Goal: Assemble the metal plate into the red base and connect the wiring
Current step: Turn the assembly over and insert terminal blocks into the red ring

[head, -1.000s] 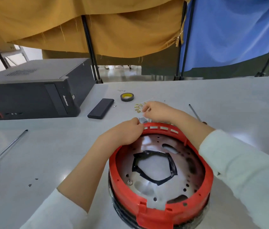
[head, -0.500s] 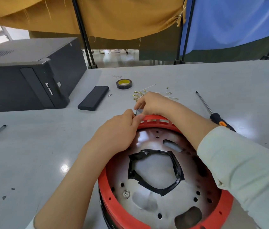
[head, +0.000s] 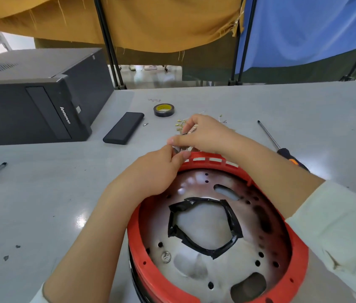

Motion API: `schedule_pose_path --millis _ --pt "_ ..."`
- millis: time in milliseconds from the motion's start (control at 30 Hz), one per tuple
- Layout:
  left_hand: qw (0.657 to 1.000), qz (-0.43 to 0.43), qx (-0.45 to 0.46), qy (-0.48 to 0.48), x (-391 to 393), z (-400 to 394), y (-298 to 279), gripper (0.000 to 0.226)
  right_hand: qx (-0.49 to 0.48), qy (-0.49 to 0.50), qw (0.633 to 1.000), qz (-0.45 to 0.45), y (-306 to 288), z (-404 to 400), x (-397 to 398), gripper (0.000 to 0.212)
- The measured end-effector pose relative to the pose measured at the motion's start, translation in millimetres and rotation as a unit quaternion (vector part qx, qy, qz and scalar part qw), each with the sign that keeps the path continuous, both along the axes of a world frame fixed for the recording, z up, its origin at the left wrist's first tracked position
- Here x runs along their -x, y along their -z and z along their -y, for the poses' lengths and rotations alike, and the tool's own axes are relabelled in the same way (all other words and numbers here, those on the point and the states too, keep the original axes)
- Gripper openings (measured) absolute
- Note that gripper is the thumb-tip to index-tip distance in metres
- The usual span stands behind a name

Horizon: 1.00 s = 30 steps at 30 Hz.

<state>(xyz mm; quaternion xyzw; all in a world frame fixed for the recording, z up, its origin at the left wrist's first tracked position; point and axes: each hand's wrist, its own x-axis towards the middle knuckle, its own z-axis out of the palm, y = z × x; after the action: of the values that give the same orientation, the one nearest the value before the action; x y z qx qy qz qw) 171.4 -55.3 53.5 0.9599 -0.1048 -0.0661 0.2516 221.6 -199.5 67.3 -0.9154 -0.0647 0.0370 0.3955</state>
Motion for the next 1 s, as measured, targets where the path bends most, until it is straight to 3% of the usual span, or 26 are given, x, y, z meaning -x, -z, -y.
schedule_pose_path --millis 167,267,467,600,1000 --pt "1.000 -0.011 0.003 0.005 1.3 -2.9 -0.4 0.036 -0.091 -0.007 0.996 -0.007 6.0 7.2 3.6 0.018" --pt "0.999 -0.027 0.022 0.003 3.1 -5.6 0.8 0.056 -0.111 -0.025 0.993 -0.023 5.5 9.7 4.6 0.007" --pt "0.999 -0.038 0.029 -0.012 1.9 -6.3 1.6 0.083 -0.093 -0.037 0.995 -0.026 5.5 11.0 3.3 0.011" --pt "0.998 -0.040 0.040 -0.002 1.1 -7.5 2.4 0.078 -0.054 -0.066 0.996 -0.006 6.1 9.9 6.1 0.012" --pt "0.999 -0.026 0.022 0.001 -1.0 -5.9 2.0 0.058 -0.055 -0.068 0.996 -0.006 4.6 10.8 7.5 0.020"
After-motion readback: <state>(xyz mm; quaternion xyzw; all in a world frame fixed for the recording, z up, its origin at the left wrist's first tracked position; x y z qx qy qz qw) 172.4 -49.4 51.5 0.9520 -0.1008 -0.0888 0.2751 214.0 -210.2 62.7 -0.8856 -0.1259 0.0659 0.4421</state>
